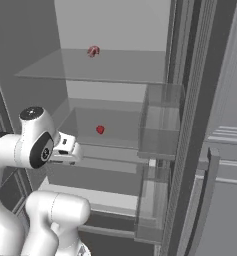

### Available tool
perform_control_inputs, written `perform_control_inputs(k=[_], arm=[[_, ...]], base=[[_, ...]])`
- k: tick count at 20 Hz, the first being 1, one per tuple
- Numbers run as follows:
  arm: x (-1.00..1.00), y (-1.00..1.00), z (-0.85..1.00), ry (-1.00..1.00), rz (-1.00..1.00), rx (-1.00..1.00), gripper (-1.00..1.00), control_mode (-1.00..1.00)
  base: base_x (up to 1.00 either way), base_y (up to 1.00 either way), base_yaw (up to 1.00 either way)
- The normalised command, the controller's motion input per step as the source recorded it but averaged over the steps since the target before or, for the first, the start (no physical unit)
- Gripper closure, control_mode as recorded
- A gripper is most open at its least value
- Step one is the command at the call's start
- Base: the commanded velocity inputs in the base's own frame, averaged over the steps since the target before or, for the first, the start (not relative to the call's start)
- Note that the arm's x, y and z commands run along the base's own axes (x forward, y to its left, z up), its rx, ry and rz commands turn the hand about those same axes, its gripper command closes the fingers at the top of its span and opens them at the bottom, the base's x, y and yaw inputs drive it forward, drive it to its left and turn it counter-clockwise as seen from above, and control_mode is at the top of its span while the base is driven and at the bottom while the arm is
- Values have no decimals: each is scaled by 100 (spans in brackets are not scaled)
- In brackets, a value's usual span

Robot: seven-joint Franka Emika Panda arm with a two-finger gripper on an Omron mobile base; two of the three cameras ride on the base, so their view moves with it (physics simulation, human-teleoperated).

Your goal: Take the strawberry from the fridge and place it on top of the pancake, located on the dining counter.

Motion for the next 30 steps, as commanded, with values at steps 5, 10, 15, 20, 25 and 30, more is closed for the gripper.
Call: perform_control_inputs(k=[5,10,15,20,25,30], arm=[[0,0,0,0,0,0,-100,100],[0,0,0,0,0,0,-100,100],[0,0,0,0,0,0,-100,100],[0,0,0,0,0,0,-100,100],[38,-1,0,-15,0,0,-100,-100],[77,0,0,-14,-4,0,-100,-100]], base=[[44,0,0],[41,0,0],[67,0,0],[47,0,0],[6,0,0],[0,0,0]])
